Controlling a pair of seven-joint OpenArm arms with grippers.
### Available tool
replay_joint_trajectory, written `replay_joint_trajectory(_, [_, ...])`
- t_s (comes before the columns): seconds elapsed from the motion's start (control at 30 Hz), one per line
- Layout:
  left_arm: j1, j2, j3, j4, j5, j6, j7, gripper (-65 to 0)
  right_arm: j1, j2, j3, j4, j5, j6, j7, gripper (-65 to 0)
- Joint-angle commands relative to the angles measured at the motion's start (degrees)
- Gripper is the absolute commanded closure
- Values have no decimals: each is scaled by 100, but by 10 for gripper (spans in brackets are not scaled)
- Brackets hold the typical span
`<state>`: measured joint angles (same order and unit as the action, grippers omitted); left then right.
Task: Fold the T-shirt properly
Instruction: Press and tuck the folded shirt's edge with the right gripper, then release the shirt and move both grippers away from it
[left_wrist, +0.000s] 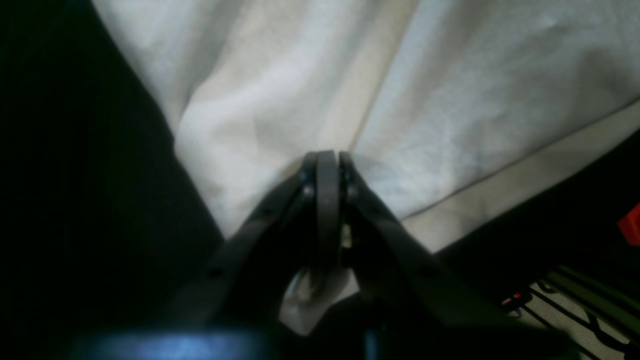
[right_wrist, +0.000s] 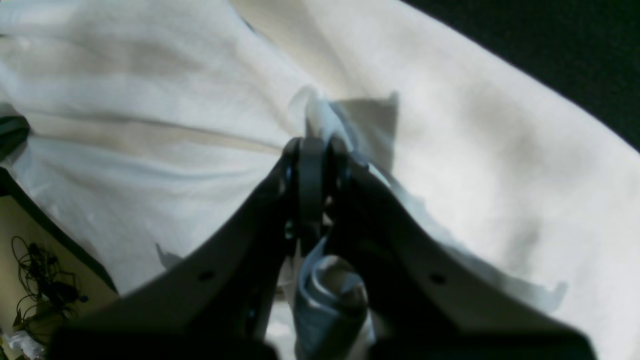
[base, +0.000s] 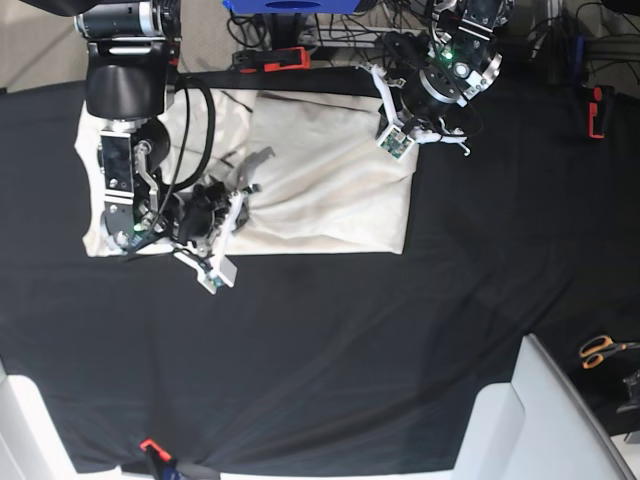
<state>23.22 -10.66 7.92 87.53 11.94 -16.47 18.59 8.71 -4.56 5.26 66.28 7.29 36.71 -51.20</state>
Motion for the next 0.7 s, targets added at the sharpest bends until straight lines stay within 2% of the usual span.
replay_joint_trajectory(0.0, [65, -47, -32, 17, 76, -1, 194, 0, 188, 21, -20, 102, 40, 43, 69, -21])
replay_joint_trajectory(0.13, [82, -47, -58, 43, 76, -1, 194, 0, 311, 38, -20, 102, 23, 17, 52, -20])
replay_joint_trajectory(0.47, [91, -82, -58, 43, 76, -1, 194, 0, 452, 328, -20, 75, 14, -9, 25, -20])
replay_joint_trajectory(0.57, [91, -82, -58, 43, 76, -1, 194, 0, 434, 355, -20, 93, 14, -212, 17, -20])
replay_joint_trajectory(0.67, [100, -82, -58, 201, 49, -1, 194, 0, 417, 355, -20, 110, 40, -212, 17, -21])
